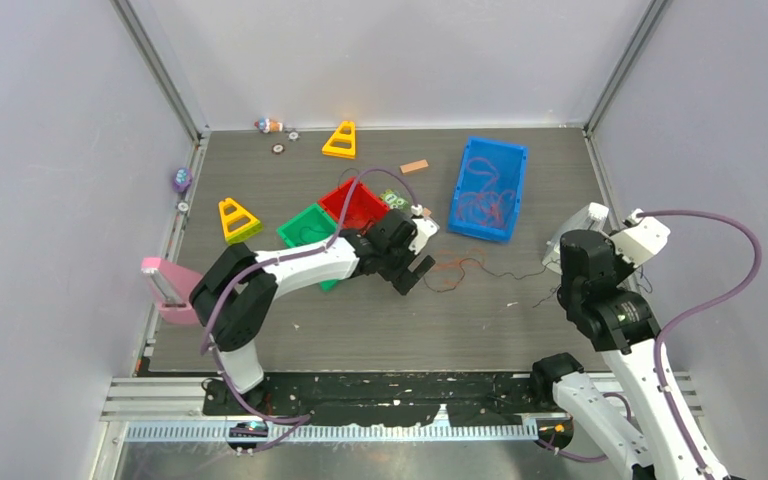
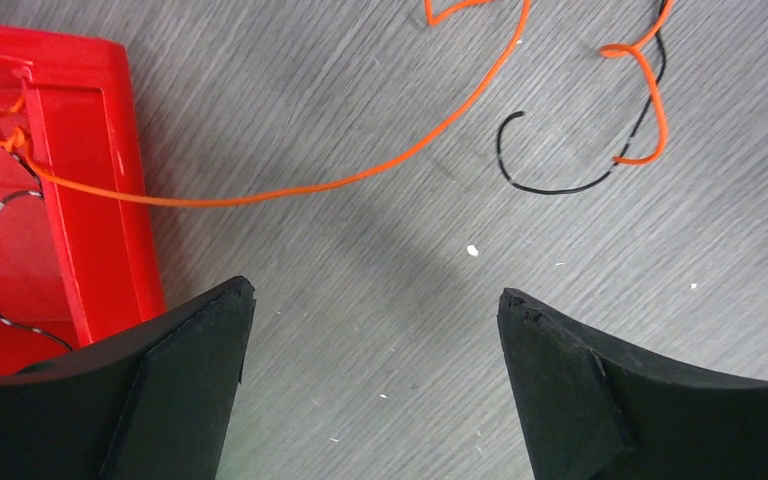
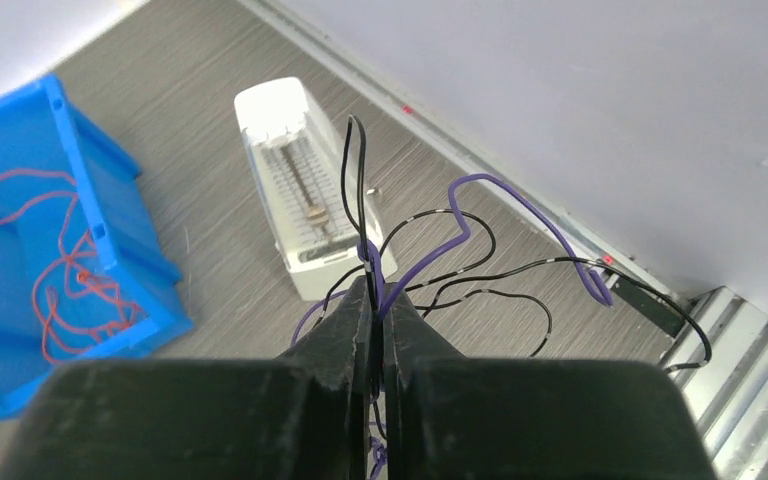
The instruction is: Untangle the cables
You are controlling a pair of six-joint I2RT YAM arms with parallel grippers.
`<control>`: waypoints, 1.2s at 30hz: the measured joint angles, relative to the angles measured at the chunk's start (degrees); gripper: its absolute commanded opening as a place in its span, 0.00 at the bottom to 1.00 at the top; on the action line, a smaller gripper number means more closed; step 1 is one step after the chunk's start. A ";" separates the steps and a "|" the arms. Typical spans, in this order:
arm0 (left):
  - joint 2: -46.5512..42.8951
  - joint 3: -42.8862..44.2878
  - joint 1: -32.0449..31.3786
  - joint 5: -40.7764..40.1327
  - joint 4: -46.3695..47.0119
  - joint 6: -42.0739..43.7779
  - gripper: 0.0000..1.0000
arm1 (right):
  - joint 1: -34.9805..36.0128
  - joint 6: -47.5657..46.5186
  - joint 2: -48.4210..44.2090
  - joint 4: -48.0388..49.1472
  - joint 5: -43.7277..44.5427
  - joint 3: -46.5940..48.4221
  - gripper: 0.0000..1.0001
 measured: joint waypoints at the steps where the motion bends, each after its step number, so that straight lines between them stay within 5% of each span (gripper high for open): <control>1: 0.26 0.00 0.00 -0.33 0.26 0.79 0.93 | 0.00 -0.26 0.00 0.48 -1.05 -0.52 0.09; 10: 0.17 0.52 -2.60 -10.12 1.07 19.08 0.95 | 0.00 -3.26 0.98 3.41 -8.63 -3.17 0.09; 18: 2.08 7.13 -4.24 -4.63 -5.38 35.45 0.93 | 0.00 -3.93 1.92 4.92 -12.33 -3.37 0.09; 27: 10.10 14.75 -3.52 -2.12 -9.92 42.53 0.82 | 0.00 -3.96 1.57 5.27 -13.77 -3.58 0.10; 29: 11.39 14.75 -3.26 -2.16 -10.10 43.15 0.67 | 0.00 -3.96 1.36 5.29 -13.84 -3.65 0.10; 33: 15.12 16.46 -2.99 -3.26 -11.65 43.32 0.11 | 0.00 -3.96 1.01 5.29 -13.86 -3.72 0.10; 34: 16.79 18.14 -2.99 -3.85 -12.72 42.99 0.02 | 0.00 -3.96 1.01 5.29 -13.86 -3.72 0.10; 36: 19.02 20.85 -2.95 -5.81 -13.55 42.80 0.00 | 0.00 -3.96 0.98 5.33 -13.88 -3.89 0.10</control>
